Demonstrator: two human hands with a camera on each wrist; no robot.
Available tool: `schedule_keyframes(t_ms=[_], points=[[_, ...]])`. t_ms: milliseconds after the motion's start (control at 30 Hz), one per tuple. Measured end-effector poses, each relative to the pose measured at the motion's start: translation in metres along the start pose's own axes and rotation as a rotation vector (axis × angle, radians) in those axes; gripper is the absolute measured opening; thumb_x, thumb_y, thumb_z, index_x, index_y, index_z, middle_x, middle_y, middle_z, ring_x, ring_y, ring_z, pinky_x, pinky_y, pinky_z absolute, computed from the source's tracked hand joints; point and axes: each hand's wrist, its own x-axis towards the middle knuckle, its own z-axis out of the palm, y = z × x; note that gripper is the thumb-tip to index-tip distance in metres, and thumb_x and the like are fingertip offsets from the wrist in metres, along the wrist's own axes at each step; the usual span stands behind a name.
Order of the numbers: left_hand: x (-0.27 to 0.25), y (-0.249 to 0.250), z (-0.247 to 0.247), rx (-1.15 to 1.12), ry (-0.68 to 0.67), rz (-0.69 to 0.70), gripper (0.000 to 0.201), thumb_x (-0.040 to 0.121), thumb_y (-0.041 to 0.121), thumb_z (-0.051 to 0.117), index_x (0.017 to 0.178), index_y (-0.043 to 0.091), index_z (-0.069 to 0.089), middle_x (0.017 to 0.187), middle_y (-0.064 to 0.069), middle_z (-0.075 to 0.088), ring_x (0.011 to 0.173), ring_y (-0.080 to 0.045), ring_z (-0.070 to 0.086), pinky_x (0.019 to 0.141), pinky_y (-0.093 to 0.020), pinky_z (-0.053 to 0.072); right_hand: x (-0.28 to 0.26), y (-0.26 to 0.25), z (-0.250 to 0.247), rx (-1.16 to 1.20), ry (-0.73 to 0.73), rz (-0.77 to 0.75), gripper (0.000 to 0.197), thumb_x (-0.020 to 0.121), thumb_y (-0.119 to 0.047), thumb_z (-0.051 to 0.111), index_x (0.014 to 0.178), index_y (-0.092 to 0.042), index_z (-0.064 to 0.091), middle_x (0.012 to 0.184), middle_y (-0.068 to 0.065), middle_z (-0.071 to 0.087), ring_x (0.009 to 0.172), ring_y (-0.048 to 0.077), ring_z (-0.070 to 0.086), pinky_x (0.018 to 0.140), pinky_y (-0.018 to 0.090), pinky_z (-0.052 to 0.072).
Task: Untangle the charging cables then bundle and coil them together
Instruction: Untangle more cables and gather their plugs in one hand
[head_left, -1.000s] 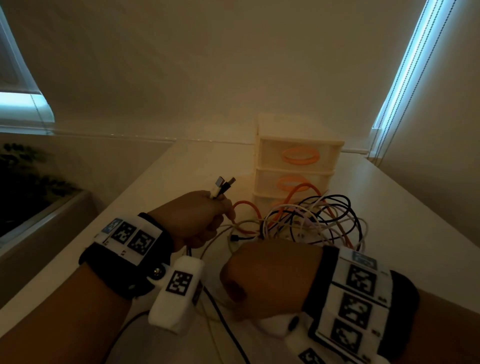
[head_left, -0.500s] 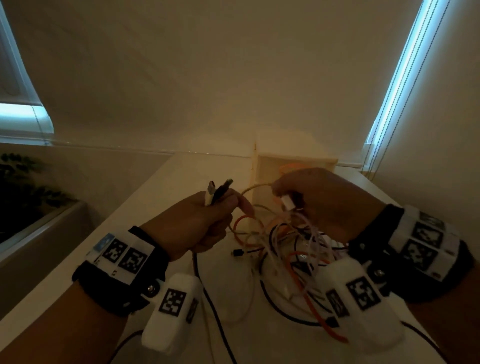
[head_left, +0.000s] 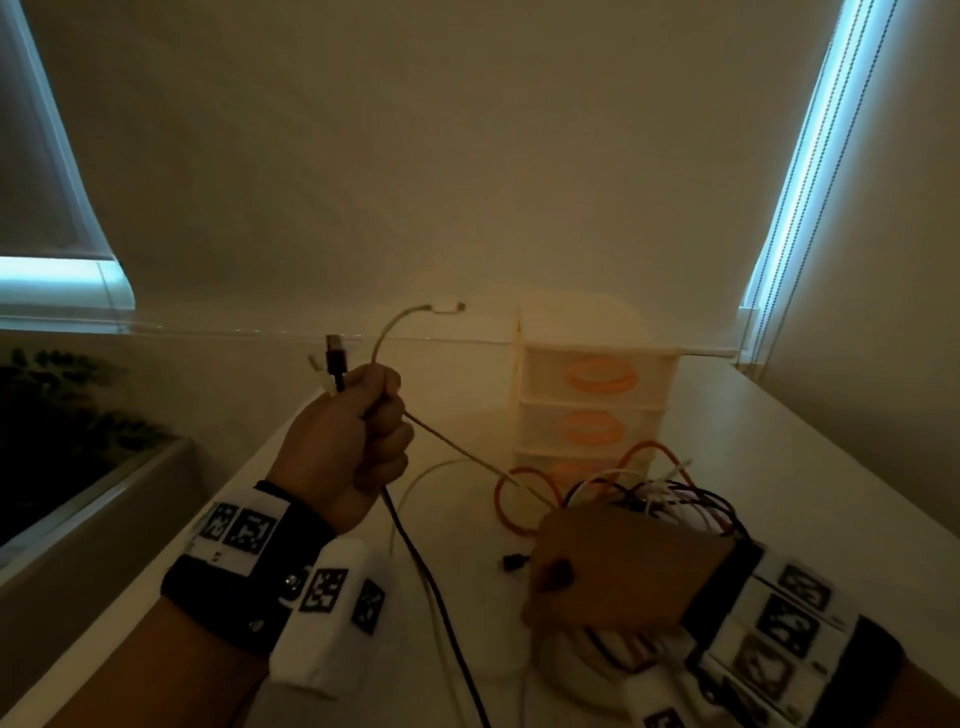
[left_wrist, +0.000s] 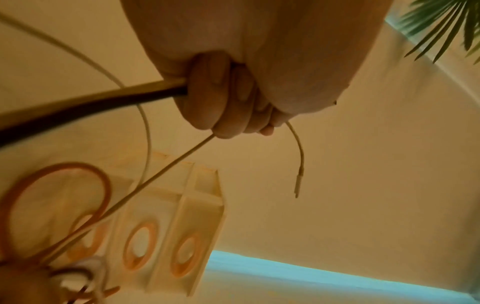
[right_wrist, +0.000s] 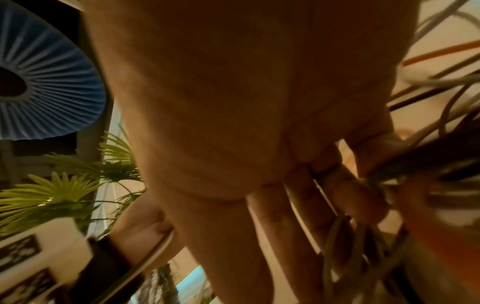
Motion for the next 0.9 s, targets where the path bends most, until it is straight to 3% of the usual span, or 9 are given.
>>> schedule_keyframes(t_ms=[133,233,367,467,567,633,733,833,900], points=[[0.004,0.009,-0.01,-0.057,0.062,0.018,0.036,0.107,0.028,0.032,0.076,0.017,0.047,0.05,0.007,0.021,0.036,-0.006,0.017,0.037,-0.011,0.014,-0.011,0.027,-0.008,-0.026,0.043,0.156,0.035,0.089,-0.058,0.059,0.097,-0.028,0.074,0.102,-0.009,0.068,0.089,0.006,0.062,0.083,0.029,0.053],[0.0,-0.005,0.003,0.031,0.018,-0.082,0.034,0.106,0.028,0.034,0.076,0.017,0.047,0.052,0.006,0.019,0.038,-0.007,0.015,0.038,-0.012,0.012,-0.013,0.033,-0.016,0.019,0.126,0.135,0.028,0.091,-0.054,0.06,0.097,-0.031,0.075,0.098,-0.013,0.069,0.085,0.0,0.062,0.077,0.023,0.051],[-0.014,-0.032,0.032,0.174,-0.11,-0.215,0.034,0.106,0.029,0.038,0.076,0.017,0.048,0.057,0.003,0.02,0.044,-0.01,0.013,0.038,-0.014,0.012,-0.004,0.016,-0.022,0.623,0.657,-0.02,0.016,0.091,-0.039,0.066,0.105,-0.033,0.069,0.097,-0.011,0.07,0.085,0.001,0.064,0.071,0.018,0.052],[-0.023,-0.046,0.047,0.236,-0.177,-0.303,0.032,0.106,0.031,0.04,0.078,0.016,0.047,0.056,0.002,0.022,0.044,-0.011,0.014,0.038,-0.015,0.014,0.014,-0.002,-0.01,1.12,0.702,-0.124,0.045,0.086,-0.044,0.061,0.129,-0.03,0.06,0.111,-0.003,0.072,0.102,0.011,0.068,0.084,0.026,0.056],[-0.03,-0.056,0.055,0.287,-0.223,-0.38,0.03,0.103,0.033,0.045,0.079,0.015,0.048,0.057,0.0,0.021,0.046,-0.012,0.013,0.04,-0.016,0.013,0.028,-0.009,0.008,1.43,0.703,-0.162,0.035,0.093,-0.037,0.056,0.123,-0.022,0.067,0.112,0.009,0.073,0.107,0.028,0.067,0.096,0.047,0.053],[-0.034,-0.06,0.057,0.326,-0.272,-0.422,0.027,0.098,0.033,0.05,0.079,0.014,0.047,0.059,-0.001,0.02,0.048,-0.012,0.012,0.041,-0.016,0.014,0.028,-0.009,0.013,1.532,0.717,-0.185,0.028,0.1,-0.029,0.051,0.114,-0.017,0.07,0.112,0.014,0.072,0.101,0.035,0.066,0.086,0.051,0.054],[-0.036,-0.06,0.058,0.305,-0.302,-0.453,0.026,0.098,0.032,0.05,0.08,0.018,0.041,0.059,0.0,0.018,0.046,-0.011,0.013,0.041,-0.014,0.013,0.021,-0.005,0.008,1.623,0.738,-0.234,0.021,0.098,-0.025,0.05,0.102,-0.013,0.067,0.09,0.017,0.067,0.072,0.031,0.056,0.052,0.03,0.042],[-0.034,-0.052,0.055,0.222,-0.276,-0.41,0.028,0.095,0.034,0.051,0.074,0.018,0.06,0.059,0.001,0.016,0.047,-0.01,0.011,0.042,-0.015,0.011,0.012,0.003,0.003,1.68,0.845,-0.245,0.02,0.101,-0.018,0.046,0.1,-0.007,0.063,0.068,0.007,0.05,0.058,0.019,0.051,0.051,0.03,0.04],[-0.03,-0.046,0.051,0.165,-0.233,-0.338,0.037,0.102,0.032,0.042,0.1,0.008,0.07,0.061,0.0,0.016,0.047,-0.011,0.01,0.041,-0.015,0.012,0.006,0.014,0.003,1.619,0.927,-0.197,0.02,0.101,-0.017,0.048,0.099,-0.006,0.065,0.066,0.005,0.049,0.052,0.015,0.044,0.05,0.03,0.041]])
